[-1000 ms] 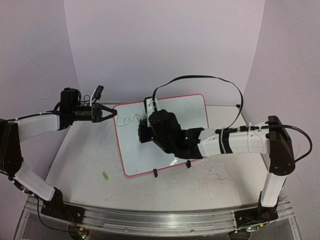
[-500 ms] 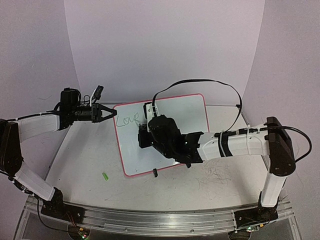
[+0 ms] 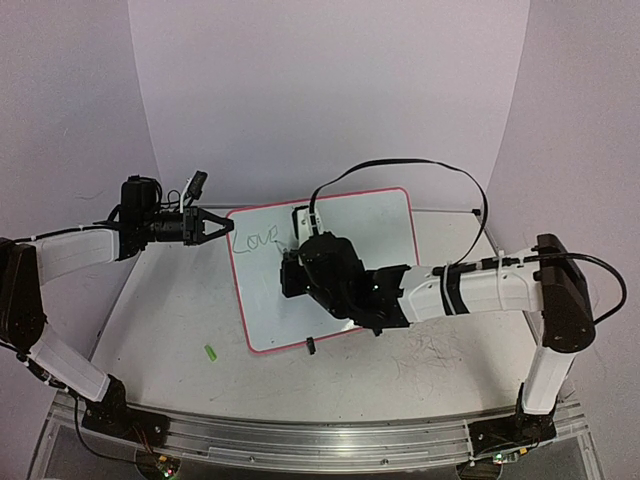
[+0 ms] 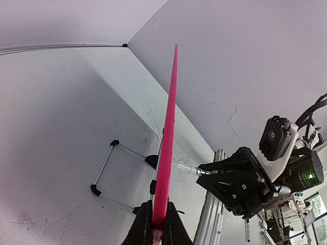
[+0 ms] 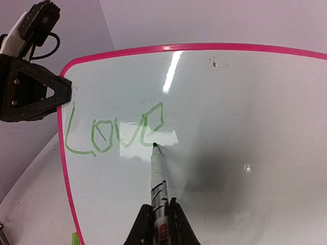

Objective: Write a sentence on the whiteboard

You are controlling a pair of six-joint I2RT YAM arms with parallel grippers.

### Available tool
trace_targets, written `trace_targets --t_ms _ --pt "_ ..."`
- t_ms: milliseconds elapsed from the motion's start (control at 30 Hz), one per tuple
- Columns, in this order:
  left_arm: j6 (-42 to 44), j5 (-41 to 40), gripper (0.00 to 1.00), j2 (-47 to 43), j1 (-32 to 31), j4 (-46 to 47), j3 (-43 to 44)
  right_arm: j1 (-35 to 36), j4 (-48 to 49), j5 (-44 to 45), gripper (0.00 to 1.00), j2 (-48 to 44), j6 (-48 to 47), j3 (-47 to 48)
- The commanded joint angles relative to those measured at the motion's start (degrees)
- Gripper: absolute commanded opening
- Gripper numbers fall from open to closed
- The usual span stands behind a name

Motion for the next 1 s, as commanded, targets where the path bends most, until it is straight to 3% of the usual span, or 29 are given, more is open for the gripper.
trace_targets --t_ms 0,233,333,500,633,667,833,967 --pt "-1.55 2.33 0.06 -2.28 0.17 1.17 0.41 -0.36 -2.44 3.74 0.0 -4.52 -0.93 1.11" --pt "-1.38 1.67 0.06 -2.33 0.2 0.99 0.51 2.22 -4.59 4.83 0.0 -17.15 -1.54 -1.48" --pt "-1.29 0.7 0.12 -2.71 0.22 0.81 0.76 2.08 -4.42 4.5 0.0 -20.77 -2.16 -5.33" --pt "-1.5 -3.14 0.37 -4.34 0.28 -1.72 2.91 2.09 -3.47 2.76 0.0 -24.49 -3.13 -8.86" --pt "4.54 -12.89 0.7 -3.41 0.27 -17.23 12.5 2.08 -1.42 2.41 0.0 -27.39 -3.36 -11.73" --pt "5.81 -14.0 0.73 -2.87 0.26 -19.25 14.63 2.08 -1.23 1.91 0.0 -27.49 -3.83 -12.01" --pt "5.91 -6.03 0.77 3.87 0.12 -20.19 22.25 2.09 -1.58 -0.21 0.0 -26.87 -7.78 -12.69" --pt "6.69 -5.18 0.75 7.54 -0.87 -20.2 25.29 2.08 0.23 0.07 0.0 -29.05 -7.15 -15.24"
